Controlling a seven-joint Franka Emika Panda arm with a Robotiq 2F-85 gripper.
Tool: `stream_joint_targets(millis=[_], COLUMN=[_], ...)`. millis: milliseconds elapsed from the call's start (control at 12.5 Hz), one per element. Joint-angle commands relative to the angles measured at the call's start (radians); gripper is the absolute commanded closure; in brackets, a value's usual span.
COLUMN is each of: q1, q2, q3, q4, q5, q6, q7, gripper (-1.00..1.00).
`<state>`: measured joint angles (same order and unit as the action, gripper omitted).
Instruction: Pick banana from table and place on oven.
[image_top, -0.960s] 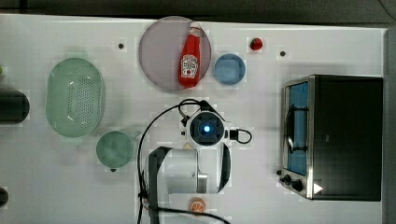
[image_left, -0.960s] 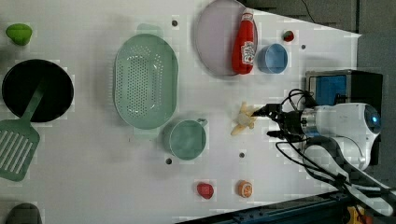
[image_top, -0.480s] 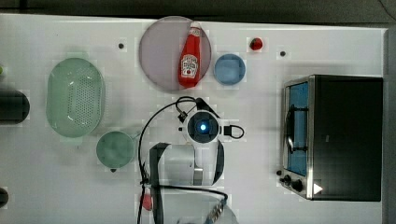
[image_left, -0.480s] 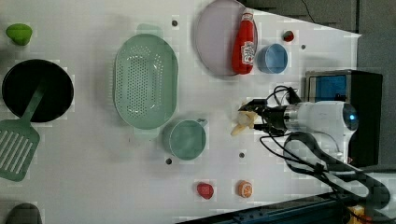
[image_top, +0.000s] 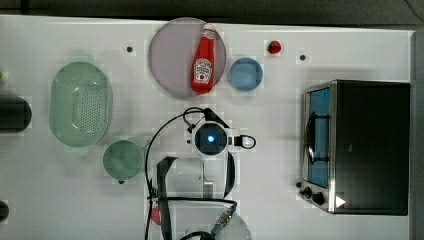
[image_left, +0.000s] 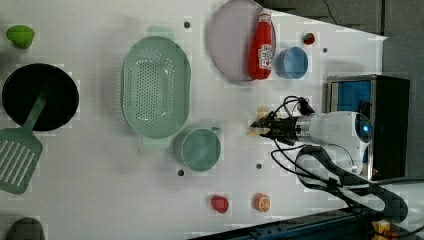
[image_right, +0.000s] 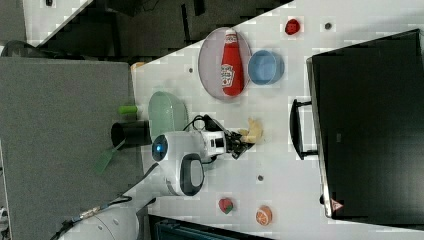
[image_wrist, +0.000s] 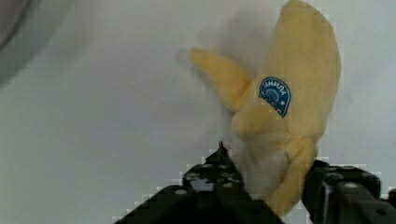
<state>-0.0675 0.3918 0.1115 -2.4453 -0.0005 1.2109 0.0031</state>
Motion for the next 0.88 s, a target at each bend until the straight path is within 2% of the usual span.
stream_joint_targets(millis=[80,320,560,880], q1=[-0.009,-0.009,-0.010,-0.013], q2=[-0.043,-0.161,-0.376,-0.569], q3=[-0.001,0.006,0.004,-0.022], q4=[0.004,0.009,0.053,0.250], q5=[0.015,0.015,0.016,0.033], q6=[-0.004,-0.080,-0.294,-0.689], q7=[-0.013,-0.013,-0.013,-0.013], gripper=[0.53,0.53,0.53,0.53])
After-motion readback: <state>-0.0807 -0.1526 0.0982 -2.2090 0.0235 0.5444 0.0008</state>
